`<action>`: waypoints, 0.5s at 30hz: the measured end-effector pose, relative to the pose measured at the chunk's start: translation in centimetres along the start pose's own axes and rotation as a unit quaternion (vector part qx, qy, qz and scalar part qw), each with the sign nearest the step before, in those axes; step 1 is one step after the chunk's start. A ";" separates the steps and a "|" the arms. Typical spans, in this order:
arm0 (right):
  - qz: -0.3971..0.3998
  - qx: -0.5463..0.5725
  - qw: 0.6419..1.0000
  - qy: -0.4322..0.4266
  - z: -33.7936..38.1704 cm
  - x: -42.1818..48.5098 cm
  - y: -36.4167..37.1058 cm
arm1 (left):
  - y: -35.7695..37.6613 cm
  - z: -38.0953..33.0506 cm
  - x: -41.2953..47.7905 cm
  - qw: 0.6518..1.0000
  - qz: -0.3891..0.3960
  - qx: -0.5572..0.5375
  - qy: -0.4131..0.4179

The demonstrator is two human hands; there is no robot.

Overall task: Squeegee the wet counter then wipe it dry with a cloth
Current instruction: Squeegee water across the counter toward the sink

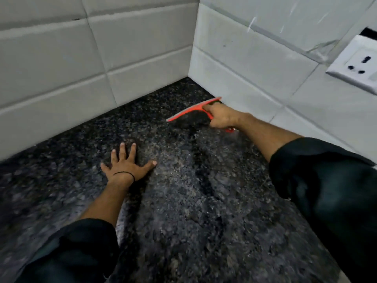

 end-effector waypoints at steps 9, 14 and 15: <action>-0.073 -0.086 0.991 -0.072 10.4 12.8 1.1 | 0.9 0.8 0.9 1.000 -0.002 -0.011 0.000; -0.055 -0.117 0.989 -0.071 13.1 17.2 1.8 | 1.4 0.9 1.3 1.000 -0.013 -0.008 -0.004; -0.055 -0.120 0.989 -0.069 13.6 17.9 1.8 | 1.4 1.0 1.5 1.000 -0.015 -0.008 -0.004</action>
Point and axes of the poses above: each hand's wrist, its own x-axis towards the middle knuckle, its own y-axis out of the palm, z = x × y, the point moved 1 cm from there along x, towards the middle knuckle, and after that the axes turned 9 degrees about -y, right-handed, at the moved point
